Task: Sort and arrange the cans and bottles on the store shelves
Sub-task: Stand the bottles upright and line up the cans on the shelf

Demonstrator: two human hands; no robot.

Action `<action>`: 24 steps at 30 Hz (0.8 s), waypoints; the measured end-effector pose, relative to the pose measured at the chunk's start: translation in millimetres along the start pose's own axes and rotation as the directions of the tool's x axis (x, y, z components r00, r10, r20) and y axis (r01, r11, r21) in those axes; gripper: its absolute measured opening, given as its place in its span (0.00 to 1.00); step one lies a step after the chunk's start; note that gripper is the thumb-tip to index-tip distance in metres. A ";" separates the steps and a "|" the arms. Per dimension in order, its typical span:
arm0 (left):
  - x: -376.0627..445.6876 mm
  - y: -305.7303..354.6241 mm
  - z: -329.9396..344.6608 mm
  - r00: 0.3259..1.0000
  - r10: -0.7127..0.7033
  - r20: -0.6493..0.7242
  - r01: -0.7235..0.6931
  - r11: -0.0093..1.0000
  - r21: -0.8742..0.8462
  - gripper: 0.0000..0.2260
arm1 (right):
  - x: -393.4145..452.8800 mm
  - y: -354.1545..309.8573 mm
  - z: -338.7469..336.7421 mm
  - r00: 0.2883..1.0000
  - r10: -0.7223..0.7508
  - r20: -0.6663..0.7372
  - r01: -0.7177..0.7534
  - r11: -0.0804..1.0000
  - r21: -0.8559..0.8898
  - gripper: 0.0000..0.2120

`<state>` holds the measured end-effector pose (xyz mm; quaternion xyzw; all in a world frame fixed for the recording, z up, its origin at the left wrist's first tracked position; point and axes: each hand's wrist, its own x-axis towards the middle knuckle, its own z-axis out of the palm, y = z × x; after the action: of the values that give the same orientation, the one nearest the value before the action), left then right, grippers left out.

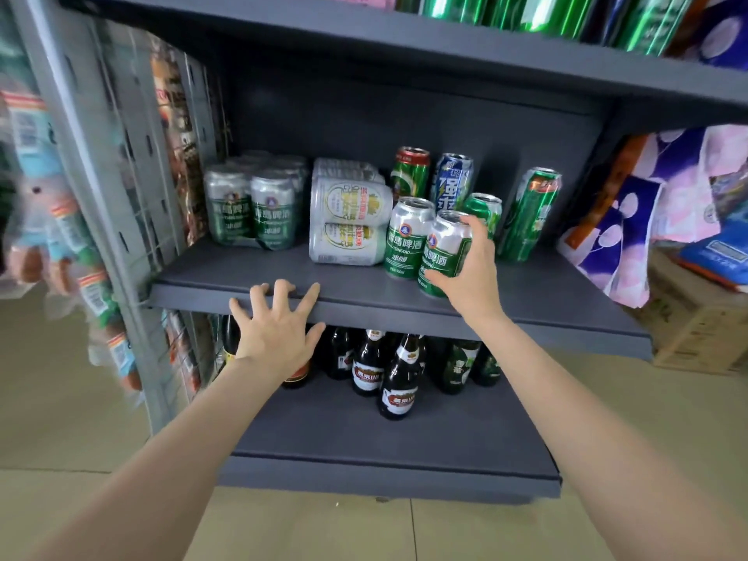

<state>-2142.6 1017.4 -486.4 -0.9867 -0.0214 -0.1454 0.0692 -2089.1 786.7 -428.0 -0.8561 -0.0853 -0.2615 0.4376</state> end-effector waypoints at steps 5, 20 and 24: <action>-1.8 -3.1 2.8 1.000 -0.012 0.007 0.012 1.000 -0.028 0.27 | -7.8 5.7 -6.7 1.000 -0.020 -0.011 0.020 1.000 -0.018 0.39; 5.6 -4.4 -23.6 0.983 0.001 0.184 0.027 0.989 -0.148 0.25 | -22.0 -2.0 -24.3 1.000 0.022 0.008 -0.021 0.999 -0.030 0.37; 8.2 -6.9 -26.3 0.975 0.010 0.221 0.025 0.988 -0.156 0.25 | -16.2 6.8 -36.9 0.999 0.053 0.004 -0.053 0.997 -0.064 0.38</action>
<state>-2142.7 1020.6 -458.2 -0.9990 -0.0212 -0.0361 -0.0122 -2114.0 754.7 -423.6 -0.8723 -0.0554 -0.2502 0.4165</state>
